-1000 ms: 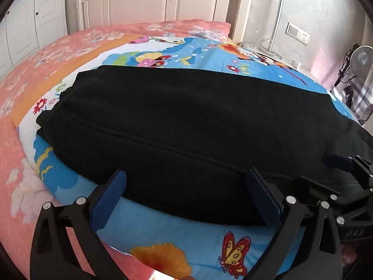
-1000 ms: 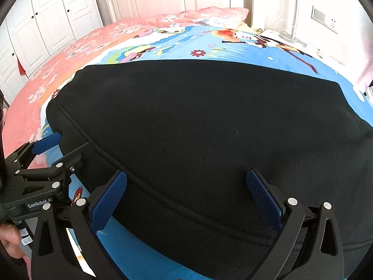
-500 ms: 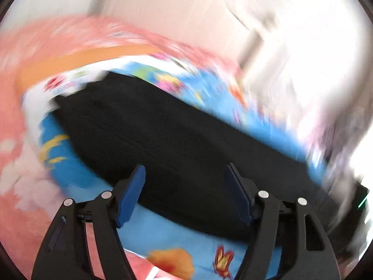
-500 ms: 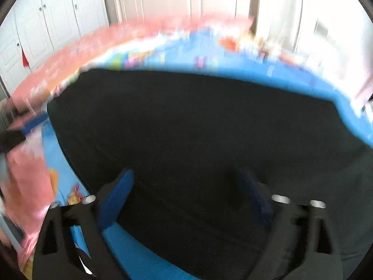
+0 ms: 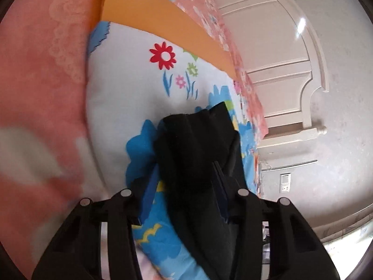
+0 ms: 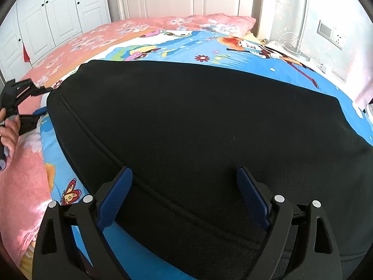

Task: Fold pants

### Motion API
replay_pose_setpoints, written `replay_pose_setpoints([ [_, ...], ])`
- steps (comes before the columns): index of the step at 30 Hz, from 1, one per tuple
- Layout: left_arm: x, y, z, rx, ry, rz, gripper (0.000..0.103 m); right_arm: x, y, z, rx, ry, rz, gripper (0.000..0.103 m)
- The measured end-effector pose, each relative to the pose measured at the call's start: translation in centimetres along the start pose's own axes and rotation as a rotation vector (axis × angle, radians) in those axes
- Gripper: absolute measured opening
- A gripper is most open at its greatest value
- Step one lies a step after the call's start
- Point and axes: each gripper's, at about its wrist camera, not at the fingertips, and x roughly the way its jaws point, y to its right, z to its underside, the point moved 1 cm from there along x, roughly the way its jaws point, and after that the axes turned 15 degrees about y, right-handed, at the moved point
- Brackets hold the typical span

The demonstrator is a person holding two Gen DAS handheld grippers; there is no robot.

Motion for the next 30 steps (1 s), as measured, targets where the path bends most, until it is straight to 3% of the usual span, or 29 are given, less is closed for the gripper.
replay_pose_setpoints([
  [6, 1.5, 0.1, -0.8, -0.006, -0.012, 0.009, 0.040, -0.1, 0.2, 0.2, 0.004, -0.002, -0.001, 0.088],
  [8, 2.0, 0.3, -1.1, 0.010, -0.004, 0.021, 0.029, 0.0, 0.2, 0.2, 0.004, -0.004, -0.002, 0.088],
  [12, 2.7, -0.1, -1.1, 0.010, -0.005, 0.017, 0.030, -0.1, 0.0, -0.4, -0.015, -0.035, 0.005, 0.088],
  [16, 2.5, -0.2, -1.0, 0.032, -0.016, 0.023, 0.029, 0.3, -1.0, -3.7, -0.052, -0.024, -0.021, 0.088],
  [21, 2.6, -0.3, -1.0, 0.055, -0.018, 0.013, 0.020, 6.5, -4.3, -10.7, -0.117, -0.010, -0.035, 0.088],
  [23, 2.6, -0.6, -1.0, 0.045, -0.018, 0.020, 0.017, 10.4, -5.7, -12.6, -0.118, -0.040, -0.069, 0.080],
  [27, 2.5, -0.7, -0.9, 0.040, -0.018, 0.026, 0.016, 16.2, -7.4, -13.8, -0.188, -0.100, -0.048, 0.072],
  [30, 2.3, -0.4, -0.8, 0.059, -0.010, 0.017, 0.014, 18.0, -7.1, -13.6, -0.165, -0.113, -0.060, 0.072],
])
